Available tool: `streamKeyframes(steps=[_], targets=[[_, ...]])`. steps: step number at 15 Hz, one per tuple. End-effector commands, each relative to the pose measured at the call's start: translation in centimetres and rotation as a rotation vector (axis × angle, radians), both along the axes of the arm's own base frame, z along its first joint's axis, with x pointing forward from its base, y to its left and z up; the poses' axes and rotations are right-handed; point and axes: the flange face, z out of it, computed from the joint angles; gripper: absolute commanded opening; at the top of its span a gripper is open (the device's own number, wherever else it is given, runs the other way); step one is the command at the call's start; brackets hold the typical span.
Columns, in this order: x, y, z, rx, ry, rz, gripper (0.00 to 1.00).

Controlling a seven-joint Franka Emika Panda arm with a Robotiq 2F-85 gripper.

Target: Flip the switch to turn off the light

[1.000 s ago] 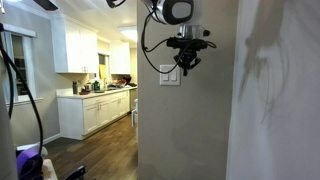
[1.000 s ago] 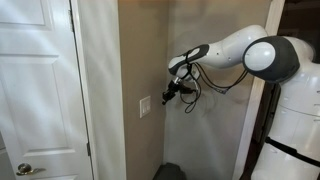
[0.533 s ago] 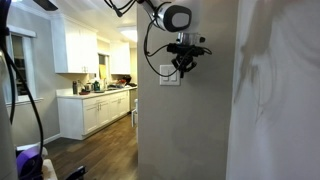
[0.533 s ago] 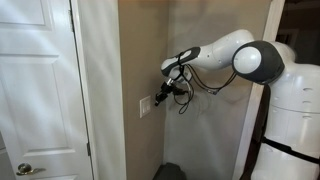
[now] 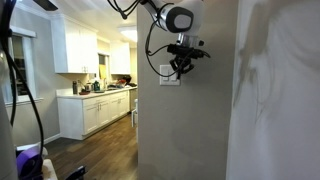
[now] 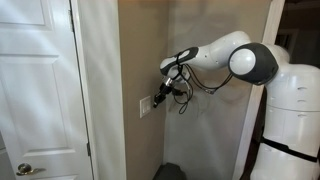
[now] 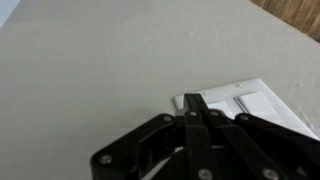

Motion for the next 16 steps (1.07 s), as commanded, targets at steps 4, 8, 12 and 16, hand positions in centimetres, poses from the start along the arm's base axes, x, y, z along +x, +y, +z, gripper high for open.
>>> streamKeyframes(steps=[4, 8, 12, 16], targets=[[-0.1, 0.4, 0.1, 0.027, 0.033, 0.083, 0.00], [-0.1, 2.7, -0.6, 0.034, 0.066, 0.172, 0.00], [0.7, 4.5, -0.7, 0.009, 0.027, 0.183, 0.00], [1.1, 4.6, -0.4, -0.026, -0.047, 0.143, 0.00]])
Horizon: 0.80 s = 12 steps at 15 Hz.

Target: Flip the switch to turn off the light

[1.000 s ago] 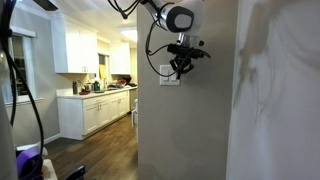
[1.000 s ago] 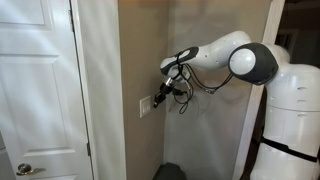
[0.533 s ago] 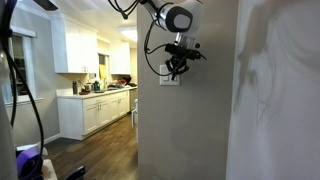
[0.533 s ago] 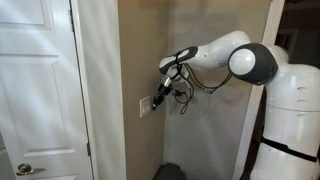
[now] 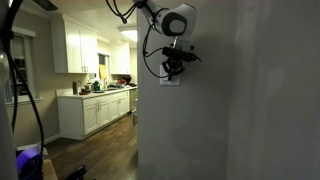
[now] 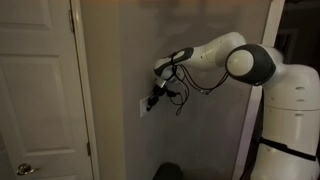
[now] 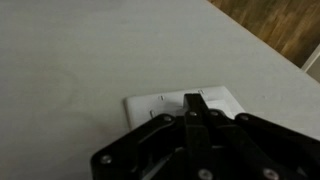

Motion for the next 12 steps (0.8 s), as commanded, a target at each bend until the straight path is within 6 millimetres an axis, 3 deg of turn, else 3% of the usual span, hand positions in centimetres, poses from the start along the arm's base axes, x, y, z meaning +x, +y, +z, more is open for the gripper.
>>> streamKeyframes(steps=[1, 6, 12], targets=[[0.4, -0.2, 0.4, -0.029, -0.076, -0.011, 0.00], [0.1, -0.7, 0.3, -0.041, -0.031, 0.007, 0.00], [-1.8, -3.9, 1.9, -0.164, -0.017, -0.005, 0.00]])
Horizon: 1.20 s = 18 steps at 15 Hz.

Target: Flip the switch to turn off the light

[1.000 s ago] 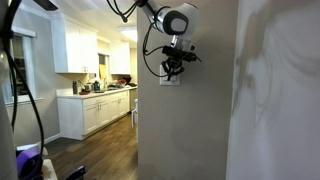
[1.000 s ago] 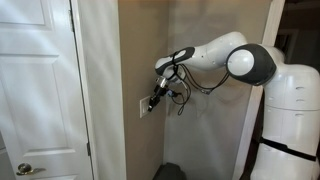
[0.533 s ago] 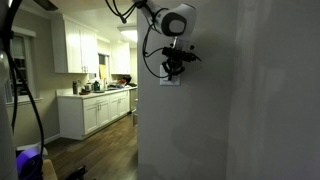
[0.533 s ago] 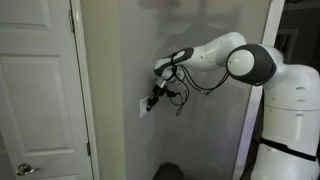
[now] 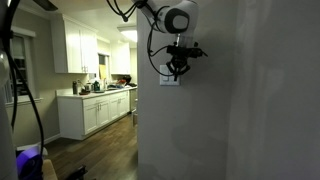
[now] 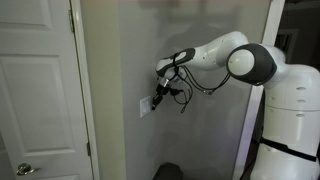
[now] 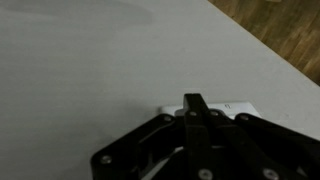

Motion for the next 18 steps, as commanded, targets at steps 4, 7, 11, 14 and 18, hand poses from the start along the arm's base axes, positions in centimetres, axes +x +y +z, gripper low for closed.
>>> streamKeyframes(steps=[4, 7, 11, 14, 18], targets=[[-1.9, -3.1, 2.0, -0.056, -0.016, -0.033, 0.00], [-1.9, -3.7, 2.1, -0.057, -0.021, -0.044, 0.00], [-0.9, -3.5, 1.9, -0.043, -0.024, -0.041, 0.01], [-0.9, -3.5, 1.9, -0.043, -0.024, -0.041, 0.01], [-0.9, -3.5, 1.9, -0.043, -0.024, -0.041, 0.01]])
